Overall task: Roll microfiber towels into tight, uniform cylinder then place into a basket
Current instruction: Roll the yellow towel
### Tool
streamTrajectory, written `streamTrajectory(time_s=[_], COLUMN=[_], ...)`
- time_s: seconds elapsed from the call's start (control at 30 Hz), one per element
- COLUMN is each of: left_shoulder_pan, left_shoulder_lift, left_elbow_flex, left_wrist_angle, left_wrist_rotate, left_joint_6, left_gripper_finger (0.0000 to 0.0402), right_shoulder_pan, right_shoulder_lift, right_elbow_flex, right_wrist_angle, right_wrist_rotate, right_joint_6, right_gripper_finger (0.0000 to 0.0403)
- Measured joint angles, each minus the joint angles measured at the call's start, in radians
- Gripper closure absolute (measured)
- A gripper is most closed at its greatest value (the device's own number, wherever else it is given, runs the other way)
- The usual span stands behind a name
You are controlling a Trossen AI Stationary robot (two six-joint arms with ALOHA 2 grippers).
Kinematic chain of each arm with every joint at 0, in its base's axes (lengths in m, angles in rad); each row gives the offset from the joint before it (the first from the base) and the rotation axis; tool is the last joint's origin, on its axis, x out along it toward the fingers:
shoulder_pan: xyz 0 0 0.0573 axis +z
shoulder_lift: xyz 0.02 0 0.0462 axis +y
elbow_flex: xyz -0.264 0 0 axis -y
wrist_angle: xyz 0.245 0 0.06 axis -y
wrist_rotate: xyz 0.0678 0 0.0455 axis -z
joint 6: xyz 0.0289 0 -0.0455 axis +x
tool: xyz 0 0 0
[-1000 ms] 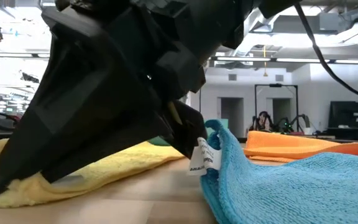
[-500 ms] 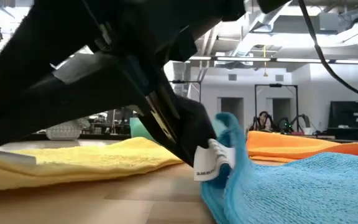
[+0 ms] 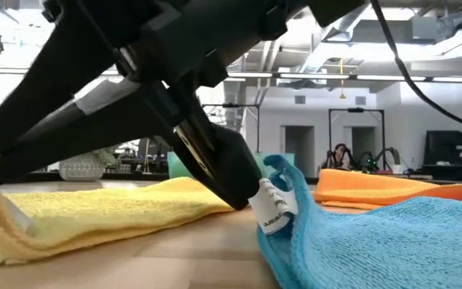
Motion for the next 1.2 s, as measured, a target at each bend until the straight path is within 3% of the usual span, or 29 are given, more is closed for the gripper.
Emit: streamTrajectory(time_s=[0.33,0.53,0.9,1.03,1.2], left_shoulder_pan=[0.026,0.024,0.082,0.082,0.094], left_shoulder_lift=[0.049,0.049,0.043,0.045,0.048], left_elbow_flex=[-0.002,-0.008,-0.046,-0.038,-0.037], left_wrist_angle=[0.06,0.061,0.119,0.117,0.134], left_wrist_rotate=[0.124,0.076,0.147,0.151,0.169], left_joint_6=[0.063,0.097,0.09,0.054,0.015], left_gripper_finger=[0.0249,0.0249,0.0253,0.0291,0.0374], right_shoulder_pan=[0.0,0.001,0.004,0.017,0.036], right_shoulder_lift=[0.0,0.0,0.0,0.0,0.0], right_elbow_flex=[0.0,0.0,0.0,0.0,0.0], right_wrist_angle=[0.0,0.0,0.0,-0.004,-0.04], right_wrist_rotate=[-0.003,-0.004,-0.018,-0.033,-0.033], right_joint_6=[0.0,0.0,-0.01,-0.078,-0.105], right_gripper_finger=[0.0392,0.0399,0.0399,0.0393,0.0395])
